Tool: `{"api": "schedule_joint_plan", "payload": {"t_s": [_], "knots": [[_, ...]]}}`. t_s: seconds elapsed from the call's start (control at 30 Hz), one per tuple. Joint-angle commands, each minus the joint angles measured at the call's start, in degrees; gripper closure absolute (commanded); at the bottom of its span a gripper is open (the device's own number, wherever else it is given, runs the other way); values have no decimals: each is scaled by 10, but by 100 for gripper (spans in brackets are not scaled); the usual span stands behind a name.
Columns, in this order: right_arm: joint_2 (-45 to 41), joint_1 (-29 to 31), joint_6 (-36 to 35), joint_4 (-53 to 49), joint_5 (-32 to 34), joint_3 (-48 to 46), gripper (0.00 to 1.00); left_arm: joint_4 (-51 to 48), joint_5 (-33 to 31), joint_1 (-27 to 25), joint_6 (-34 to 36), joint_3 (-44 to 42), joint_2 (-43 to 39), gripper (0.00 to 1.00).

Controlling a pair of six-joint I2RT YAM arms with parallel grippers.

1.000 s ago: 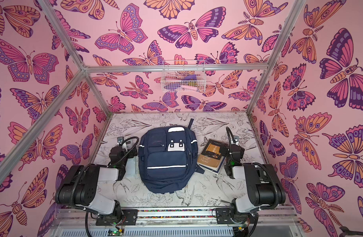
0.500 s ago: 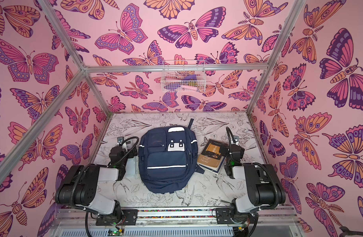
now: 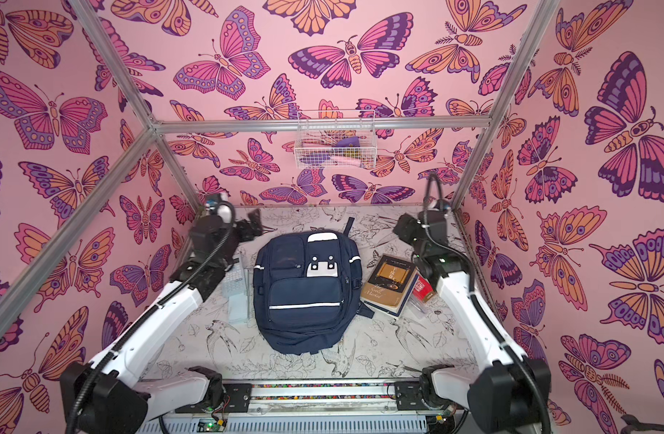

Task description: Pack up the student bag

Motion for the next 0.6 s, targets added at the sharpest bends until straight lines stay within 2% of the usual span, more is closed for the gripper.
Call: {"api": "schedule_joint_plan", "payload": {"t_s": [0.0,0.1,0.23,0.4,0.57], "knots": [[90,112,-10,-247,-83,65,22,-169,31,-95,25,-29,19,0],[119,185,-2,-254,-134,64,28,-184,38,-136,-16,-68,-2,4],[158,265,28,-256,-136,61,33,-181,55,-145,-40,-123,-35,14],[186,283,70,-240,-158,33,39,-193,91,-154,-43,-138,-46,19],[203,286,82,-209,-183,14,41,-207,88,-181,-2,-131,-41,16]]}}
